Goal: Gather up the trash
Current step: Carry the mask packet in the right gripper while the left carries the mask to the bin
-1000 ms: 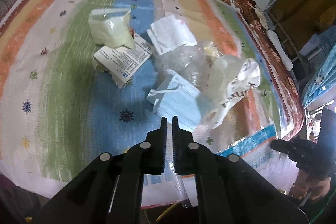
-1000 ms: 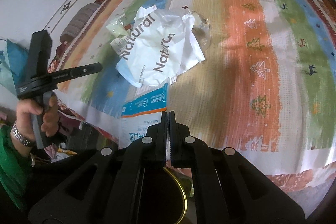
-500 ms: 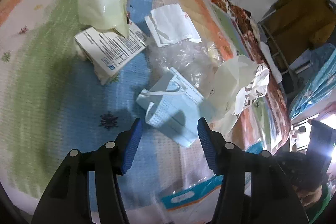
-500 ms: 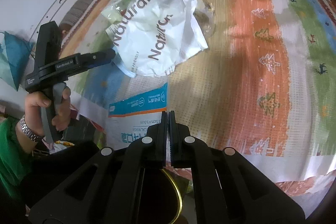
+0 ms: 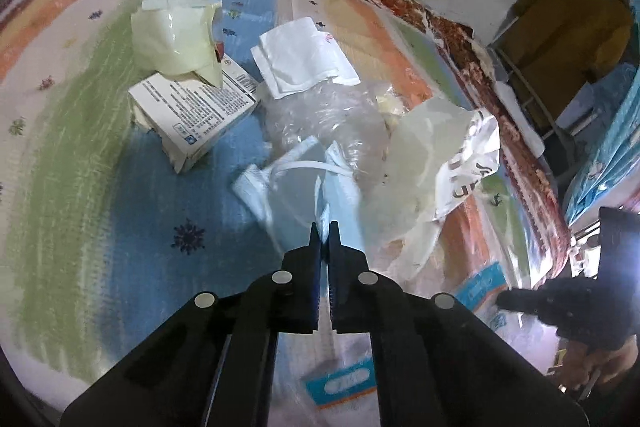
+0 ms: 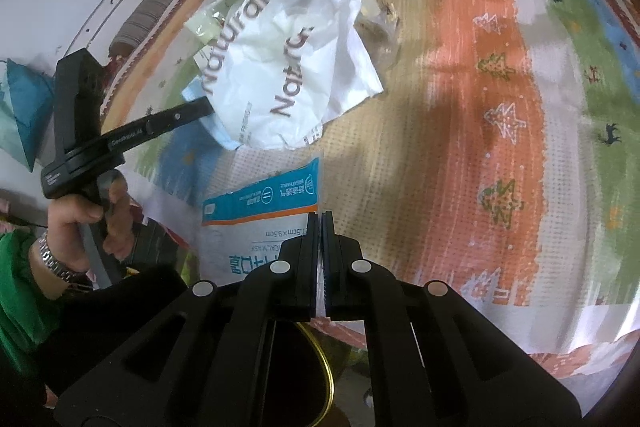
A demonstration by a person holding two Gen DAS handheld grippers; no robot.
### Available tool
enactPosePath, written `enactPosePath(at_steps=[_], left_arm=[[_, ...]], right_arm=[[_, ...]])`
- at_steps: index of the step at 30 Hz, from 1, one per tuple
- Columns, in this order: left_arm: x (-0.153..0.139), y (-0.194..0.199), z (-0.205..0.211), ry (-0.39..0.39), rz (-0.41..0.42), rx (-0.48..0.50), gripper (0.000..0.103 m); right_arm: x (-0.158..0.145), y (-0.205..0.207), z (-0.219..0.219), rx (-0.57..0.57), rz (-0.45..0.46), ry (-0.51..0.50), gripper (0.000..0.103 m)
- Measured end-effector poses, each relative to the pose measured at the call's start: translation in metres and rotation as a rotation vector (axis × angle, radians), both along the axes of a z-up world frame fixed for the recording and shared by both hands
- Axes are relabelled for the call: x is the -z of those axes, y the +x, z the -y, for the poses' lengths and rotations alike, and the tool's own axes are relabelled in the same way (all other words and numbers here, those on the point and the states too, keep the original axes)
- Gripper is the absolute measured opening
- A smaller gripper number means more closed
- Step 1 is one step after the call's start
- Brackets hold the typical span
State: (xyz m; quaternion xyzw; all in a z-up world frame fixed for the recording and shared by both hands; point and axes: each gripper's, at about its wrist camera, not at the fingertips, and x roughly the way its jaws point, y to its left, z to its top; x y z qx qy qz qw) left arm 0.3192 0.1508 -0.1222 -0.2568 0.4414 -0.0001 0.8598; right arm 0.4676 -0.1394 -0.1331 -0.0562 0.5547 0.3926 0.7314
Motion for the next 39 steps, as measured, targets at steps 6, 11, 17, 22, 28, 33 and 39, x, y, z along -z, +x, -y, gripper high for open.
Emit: enactPosePath(at_steps=[6,11,17,22,28,33,39], left_arm=[[-0.033,-0.017,0.015,0.118,-0.005,0.062,0.002],[-0.06,-0.027,0.017,0.103,0.005,0.071,0.001],[-0.09,-0.046,0.032,0.111,0.036,0.076,0.001],[-0.115,-0.069,0.043,0.142,0.074,0.096,0.001],[-0.132,-0.1,0.051,0.107,0.091,0.11,0.001],[-0.144,-0.133,0.07,0.109,0.109,0.154,0.001],[-0.136,-0.155,0.087,0.099,0.066,0.173,0.001]], right_arm=[[-0.026,-0.015,0.005,-0.019,0.073,0.006,0.001],[-0.054,-0.03,0.012,0.018,0.154,0.029,0.001],[-0.073,-0.051,0.02,0.062,0.177,0.066,0.001],[-0.082,-0.077,0.016,0.041,0.222,0.058,0.001],[-0.094,-0.113,0.017,0.013,0.301,0.031,0.001],[-0.102,-0.144,0.029,0.006,0.361,0.033,0.001],[-0.091,-0.169,0.036,-0.014,0.362,0.009,0.001]])
